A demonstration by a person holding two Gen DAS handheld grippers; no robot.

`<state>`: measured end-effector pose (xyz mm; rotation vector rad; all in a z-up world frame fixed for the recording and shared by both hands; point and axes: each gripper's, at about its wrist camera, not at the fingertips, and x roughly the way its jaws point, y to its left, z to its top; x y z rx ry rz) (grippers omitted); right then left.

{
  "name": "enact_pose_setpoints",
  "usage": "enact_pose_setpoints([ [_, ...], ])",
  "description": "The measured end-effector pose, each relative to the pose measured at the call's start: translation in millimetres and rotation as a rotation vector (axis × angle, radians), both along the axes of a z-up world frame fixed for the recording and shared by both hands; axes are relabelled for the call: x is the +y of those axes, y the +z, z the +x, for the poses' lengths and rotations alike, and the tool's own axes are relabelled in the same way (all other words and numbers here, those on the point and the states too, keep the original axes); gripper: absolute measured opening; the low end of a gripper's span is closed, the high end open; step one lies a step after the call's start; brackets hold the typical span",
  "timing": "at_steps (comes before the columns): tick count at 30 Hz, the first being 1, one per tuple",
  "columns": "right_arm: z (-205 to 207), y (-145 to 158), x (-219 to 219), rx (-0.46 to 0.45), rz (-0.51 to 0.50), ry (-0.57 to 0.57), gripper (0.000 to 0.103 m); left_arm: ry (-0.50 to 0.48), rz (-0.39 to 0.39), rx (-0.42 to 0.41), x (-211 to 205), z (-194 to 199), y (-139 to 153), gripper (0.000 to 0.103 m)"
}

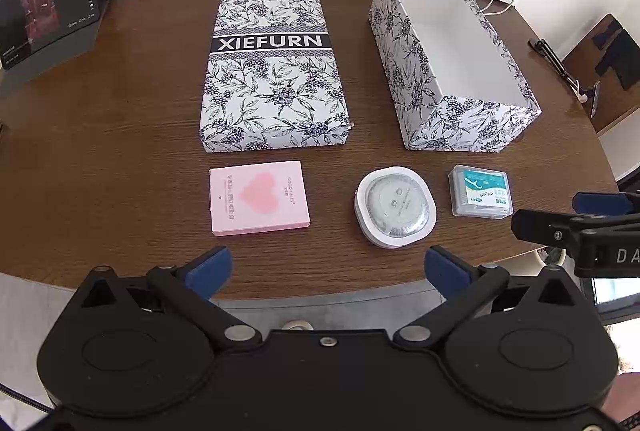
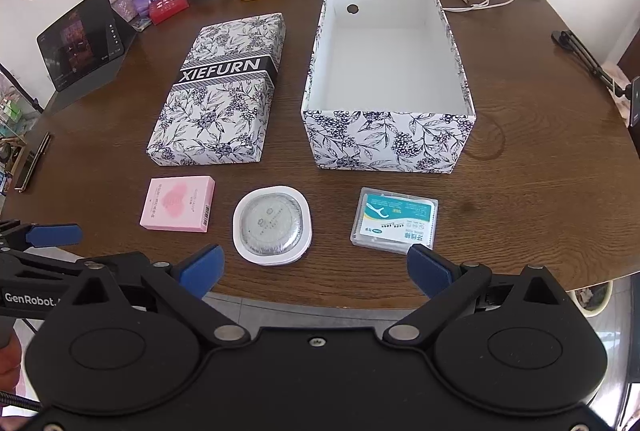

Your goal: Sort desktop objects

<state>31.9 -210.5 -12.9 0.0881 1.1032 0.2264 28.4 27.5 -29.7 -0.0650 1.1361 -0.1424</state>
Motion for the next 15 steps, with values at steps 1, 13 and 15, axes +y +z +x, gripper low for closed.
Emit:
enact_pose_setpoints([
  [1, 0.6, -0.4, 0.3, 0.001, 0.000, 0.000, 0.100, 0.000, -0.001, 0.000, 0.4, 0.4, 0.1, 0.103],
  [13, 6.7, -1.7, 3.4, 0.012, -0.002, 0.006, 0.100, 0.000, -0.008, 0.008, 2.1, 6.5, -2.0, 0.103],
  [15, 7.2, -1.9, 3.3, 0.013, -0.002, 0.007, 0.100, 0.001, -0.009, 0.008, 3.1, 6.6, -1.6, 0.103],
])
